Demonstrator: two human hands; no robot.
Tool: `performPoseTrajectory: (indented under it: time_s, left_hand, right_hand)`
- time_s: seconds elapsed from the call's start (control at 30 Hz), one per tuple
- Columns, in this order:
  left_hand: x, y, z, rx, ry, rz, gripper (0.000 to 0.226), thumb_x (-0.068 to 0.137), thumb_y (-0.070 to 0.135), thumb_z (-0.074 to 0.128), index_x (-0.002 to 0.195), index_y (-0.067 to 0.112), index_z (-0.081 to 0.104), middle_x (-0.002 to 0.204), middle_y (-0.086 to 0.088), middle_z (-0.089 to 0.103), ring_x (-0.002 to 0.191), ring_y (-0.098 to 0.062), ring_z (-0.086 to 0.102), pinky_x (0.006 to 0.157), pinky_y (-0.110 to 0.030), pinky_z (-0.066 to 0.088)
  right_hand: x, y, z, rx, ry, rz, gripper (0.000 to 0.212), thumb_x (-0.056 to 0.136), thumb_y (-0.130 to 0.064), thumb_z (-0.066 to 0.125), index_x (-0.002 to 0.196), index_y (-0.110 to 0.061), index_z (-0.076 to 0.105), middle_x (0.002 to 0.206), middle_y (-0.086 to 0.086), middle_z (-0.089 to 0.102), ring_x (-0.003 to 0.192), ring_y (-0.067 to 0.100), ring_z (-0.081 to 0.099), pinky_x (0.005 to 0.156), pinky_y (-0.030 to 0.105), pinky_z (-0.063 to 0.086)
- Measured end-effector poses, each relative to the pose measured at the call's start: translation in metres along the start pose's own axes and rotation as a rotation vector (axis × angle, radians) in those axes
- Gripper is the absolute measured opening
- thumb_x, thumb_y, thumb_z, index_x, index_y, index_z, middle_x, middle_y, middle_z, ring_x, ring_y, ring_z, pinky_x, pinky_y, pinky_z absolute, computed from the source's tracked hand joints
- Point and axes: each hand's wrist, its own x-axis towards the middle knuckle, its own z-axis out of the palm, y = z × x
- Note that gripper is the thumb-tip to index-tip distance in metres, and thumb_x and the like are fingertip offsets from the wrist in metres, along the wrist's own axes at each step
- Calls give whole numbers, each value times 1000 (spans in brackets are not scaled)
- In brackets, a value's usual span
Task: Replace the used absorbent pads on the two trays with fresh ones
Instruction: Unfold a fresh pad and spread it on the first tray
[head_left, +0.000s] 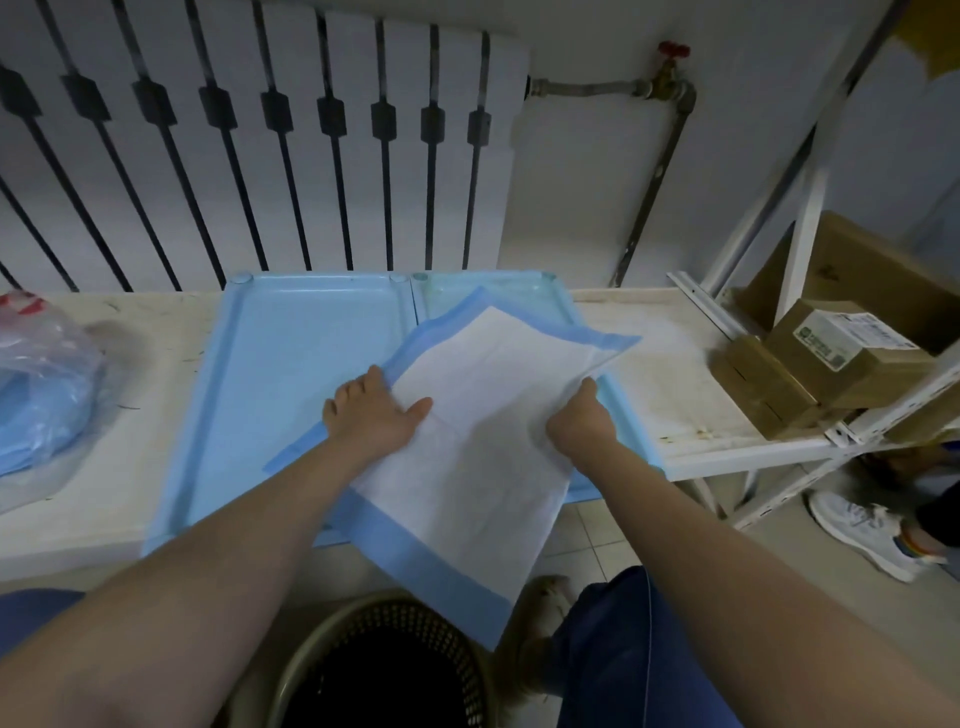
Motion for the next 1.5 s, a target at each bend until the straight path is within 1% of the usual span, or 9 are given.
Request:
performPoseTrajectory:
  time_s: [0.33, 0.5, 0.7, 0.9, 1.0, 1.17, 1.27, 1.4, 1.5]
  left_hand:
    - [3, 12, -21, -85, -53, 87, 106, 75, 54, 70, 151, 26, 1, 149, -2, 37, 135, -28, 37, 106, -45, 26]
    - [-3, -5, -54, 1, 317, 243, 68, 87, 37, 58, 144, 49, 22, 109, 3, 64, 111, -21, 55, 92, -33, 27]
    - [-4, -58, -101, 5, 445, 122, 61, 93, 30, 57, 146, 40, 28, 122, -8, 46, 98, -28, 58, 72, -35, 44]
    - [0, -104, -100, 100, 255, -148, 80, 89, 55, 53, 150, 29, 10, 139, -17, 27, 120, -35, 41, 95, -43, 40]
    - [-2, -120, -86, 158, 229, -86, 65, 94, 38, 53, 149, 24, 21, 146, -19, 18, 125, -35, 33, 100, -42, 36]
    - [0, -123, -79, -12, 300, -71, 62, 89, 8, 59, 143, 18, 30, 149, -14, 13, 124, -34, 35, 88, -41, 44]
    - [6, -123, -78, -228, 358, -111, 54, 92, 7, 50, 142, 11, 30, 141, -16, 29, 117, -36, 45, 85, -40, 43]
    - [6, -125, -67, 266, 359, 31, 36, 89, 8, 56, 125, 11, 51, 156, -15, 4, 135, -34, 23, 105, -37, 32]
    - [4, -125, -60, 497, 349, 175, 55, 92, 24, 51, 143, 11, 34, 158, -16, -12, 146, -34, -5, 119, -46, 0]
  right_hand:
    - [-6, -36, 12, -47, 104, -163, 64, 92, -31, 44, 147, -28, 11, 127, 13, 53, 110, 37, 54, 86, 44, 43]
    - [-8, -76, 26, 31, 151, -289, 62, 96, -32, 39, 150, -38, 7, 138, 9, 48, 121, 34, 50, 101, 45, 38]
    - [-24, -147, 51, -20, 80, -459, 71, 93, -17, 41, 151, -35, 5, 131, 16, 52, 118, 37, 51, 96, 40, 40]
    - [-21, -176, 86, -88, 2, -439, 83, 91, -9, 48, 152, -29, -5, 130, 15, 50, 112, 33, 55, 94, 40, 44]
    - [-25, -165, 113, -304, -63, -423, 83, 93, -12, 48, 152, -27, -8, 140, 16, 36, 118, 32, 51, 97, 39, 42]
    - [-24, -157, 124, -440, 108, -481, 39, 91, -4, 41, 130, -11, 46, 131, 15, 41, 112, 36, 52, 86, 39, 44]
    - [-22, -156, 124, -524, 165, -440, 29, 88, 1, 43, 116, 0, 52, 129, 15, 38, 113, 34, 46, 72, 37, 38]
    - [-20, -150, 127, -565, 185, -437, 34, 88, 6, 43, 121, 4, 50, 132, 15, 35, 117, 33, 42, 70, 36, 40]
    - [-17, -149, 128, -578, 216, -443, 34, 88, 8, 42, 121, 4, 48, 132, 15, 34, 117, 32, 41, 68, 34, 37]
